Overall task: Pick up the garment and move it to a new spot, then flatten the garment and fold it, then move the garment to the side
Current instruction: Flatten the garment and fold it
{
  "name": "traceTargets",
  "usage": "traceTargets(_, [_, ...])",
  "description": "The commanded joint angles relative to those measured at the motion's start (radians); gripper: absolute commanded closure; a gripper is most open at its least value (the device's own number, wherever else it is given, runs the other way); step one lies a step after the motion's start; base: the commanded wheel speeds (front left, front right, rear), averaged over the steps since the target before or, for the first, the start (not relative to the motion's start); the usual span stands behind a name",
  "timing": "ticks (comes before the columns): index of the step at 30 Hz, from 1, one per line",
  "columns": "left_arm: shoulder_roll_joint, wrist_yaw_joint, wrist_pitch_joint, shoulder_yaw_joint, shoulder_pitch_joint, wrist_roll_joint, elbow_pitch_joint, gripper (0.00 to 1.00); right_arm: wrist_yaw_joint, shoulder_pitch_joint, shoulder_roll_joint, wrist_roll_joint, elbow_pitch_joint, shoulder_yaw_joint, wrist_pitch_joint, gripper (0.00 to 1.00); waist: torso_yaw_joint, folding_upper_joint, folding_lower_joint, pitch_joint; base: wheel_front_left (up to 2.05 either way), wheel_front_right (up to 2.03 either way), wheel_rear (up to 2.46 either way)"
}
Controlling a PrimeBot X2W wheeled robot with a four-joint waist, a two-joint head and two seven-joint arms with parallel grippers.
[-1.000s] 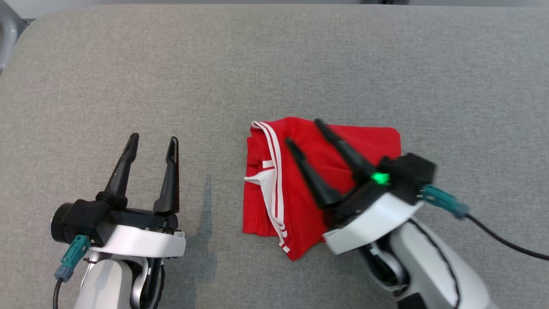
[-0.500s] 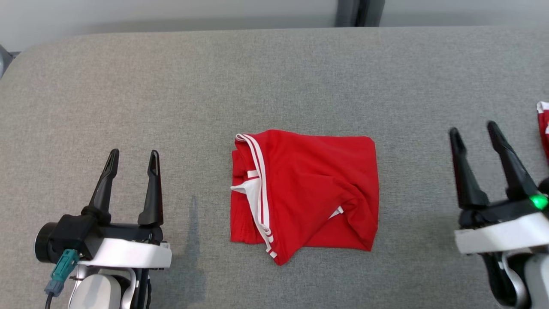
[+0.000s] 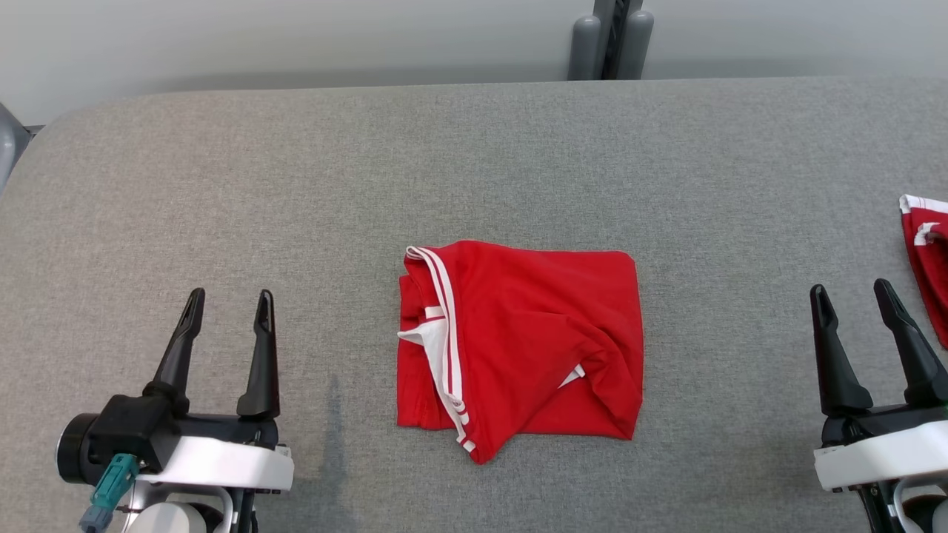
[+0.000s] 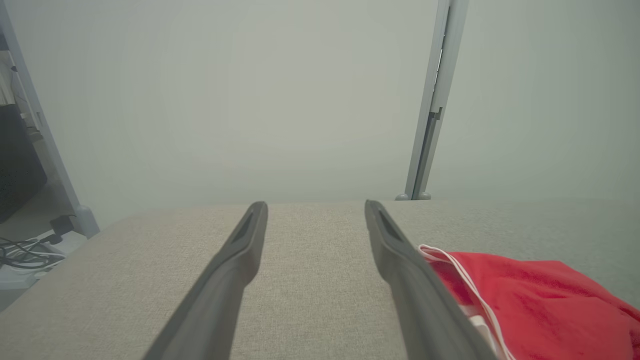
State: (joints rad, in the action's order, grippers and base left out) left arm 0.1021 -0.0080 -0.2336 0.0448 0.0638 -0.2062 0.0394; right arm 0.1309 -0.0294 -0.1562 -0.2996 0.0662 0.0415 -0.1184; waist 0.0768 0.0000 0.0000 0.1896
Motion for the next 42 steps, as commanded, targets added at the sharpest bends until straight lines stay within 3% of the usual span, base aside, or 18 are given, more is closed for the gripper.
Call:
traceTargets(1, [0.003, 0.005, 0.006, 0.002, -0.013, 0.012, -0.011, 0.00, 0.000, 0.012, 0.000, 0.002, 0.004, 0.002, 0.002, 0.00, 0.002, 0.0000, 0.0000, -0.002, 0.00, 0.00, 0.00])
traceTargets(14, [0.005, 0.020, 0.023, 0.020, -0.023, 0.005, -0.048, 0.00, 0.000, 0.006, -0.014, -0.007, -0.001, -0.008, 0.014, 0.00, 0.010, 0.0000, 0.0000, 0.001, 0.00, 0.00, 0.00])
traceTargets(15, [0.004, 0.020, 0.023, 0.022, -0.021, 0.005, -0.050, 0.00, 0.000, 0.002, -0.020, -0.010, -0.003, -0.016, 0.022, 0.33, 0.013, 0.0000, 0.0000, 0.004, 0.00, 0.00, 0.00])
traceTargets(16, [0.004, 0.020, 0.023, 0.023, -0.017, 0.004, -0.052, 0.00, 0.000, -0.001, -0.026, -0.011, -0.005, -0.025, 0.028, 0.87, 0.016, 0.0000, 0.0000, 0.008, 0.00, 0.00, 0.00])
traceTargets(17, [0.003, 0.021, 0.023, 0.026, -0.013, 0.004, -0.053, 0.00, 0.000, -0.005, -0.031, -0.014, -0.007, -0.033, 0.032, 1.00, 0.020, 0.0000, 0.0000, 0.010, 0.00, 0.00, 0.00])
traceTargets(24, [-0.005, 0.027, 0.013, 0.041, 0.013, -0.003, -0.055, 0.00, 0.000, -0.053, -0.062, -0.029, -0.049, -0.115, 0.033, 1.00, 0.061, 0.0000, 0.0000, 0.049, 0.00, 0.00, 0.00])
traceTargets(31, [-0.014, 0.026, 0.001, 0.057, 0.038, -0.014, -0.046, 0.00, 0.000, -0.126, -0.089, -0.046, -0.111, -0.283, 0.033, 1.00, 0.095, 0.0000, 0.0000, 0.089, 0.00, 0.00, 0.00])
traceTargets(35, [-0.019, 0.023, -0.007, 0.067, 0.058, -0.020, -0.030, 0.00, 0.000, -0.178, -0.099, -0.066, -0.183, -0.389, 0.019, 1.00, 0.115, 0.0000, 0.0000, 0.104, 0.00, 0.00, 0.00])
traceTargets(42, [-0.026, 0.022, -0.022, 0.077, 0.077, -0.030, -0.006, 0.00, 0.000, -0.242, -0.115, -0.105, -0.326, -0.479, -0.003, 1.00, 0.138, 0.0000, 0.0000, 0.117, 0.00, 0.00, 0.00])
